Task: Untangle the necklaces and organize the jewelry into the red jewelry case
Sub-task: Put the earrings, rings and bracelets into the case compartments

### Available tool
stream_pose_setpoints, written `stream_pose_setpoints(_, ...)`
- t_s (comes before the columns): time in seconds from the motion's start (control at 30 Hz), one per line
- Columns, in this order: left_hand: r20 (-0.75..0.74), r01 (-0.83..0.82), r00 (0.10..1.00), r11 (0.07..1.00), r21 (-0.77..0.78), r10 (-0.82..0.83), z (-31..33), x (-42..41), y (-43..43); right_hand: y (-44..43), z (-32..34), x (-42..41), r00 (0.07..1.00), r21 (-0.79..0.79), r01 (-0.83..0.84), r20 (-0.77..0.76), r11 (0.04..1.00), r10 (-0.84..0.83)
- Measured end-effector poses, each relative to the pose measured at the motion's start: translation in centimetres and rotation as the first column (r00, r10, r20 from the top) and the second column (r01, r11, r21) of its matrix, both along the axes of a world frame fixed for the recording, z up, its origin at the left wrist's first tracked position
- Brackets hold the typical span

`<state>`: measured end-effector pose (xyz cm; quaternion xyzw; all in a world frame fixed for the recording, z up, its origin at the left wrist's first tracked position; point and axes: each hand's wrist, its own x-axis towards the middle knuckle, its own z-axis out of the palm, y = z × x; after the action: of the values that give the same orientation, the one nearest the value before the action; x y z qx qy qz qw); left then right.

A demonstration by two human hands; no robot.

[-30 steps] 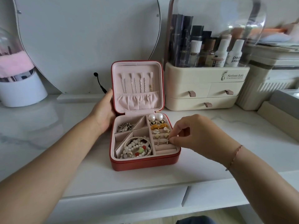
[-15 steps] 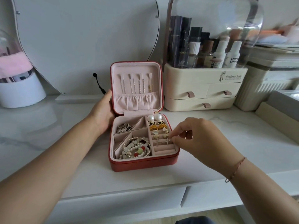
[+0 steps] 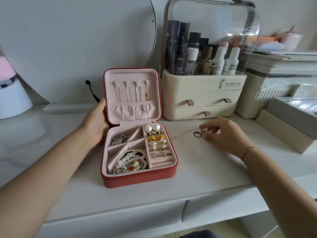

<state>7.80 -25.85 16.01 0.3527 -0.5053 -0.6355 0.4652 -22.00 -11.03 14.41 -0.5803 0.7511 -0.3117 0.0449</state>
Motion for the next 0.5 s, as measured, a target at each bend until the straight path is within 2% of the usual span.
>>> stream_pose_setpoints(0.13,-0.008,-0.003,1.0,1.0,0.009,0.003,-0.1,0.1,0.1,-0.1,0.0,0.8,0.988,-0.032,-0.133,-0.085,0.991,0.13)
stream_pose_setpoints(0.37,0.01,0.0,1.0,1.0,-0.011,0.0,-0.1,0.1,0.0,-0.7,-0.2,0.5,0.971,0.024,-0.136,-0.195,0.99,0.138)
stream_pose_setpoints(0.5,-0.008,0.011,1.0,1.0,0.008,-0.011,-0.2,0.2,-0.1,-1.2,-0.3,0.5,0.948,-0.01,-0.178,-0.269,0.984,0.169)
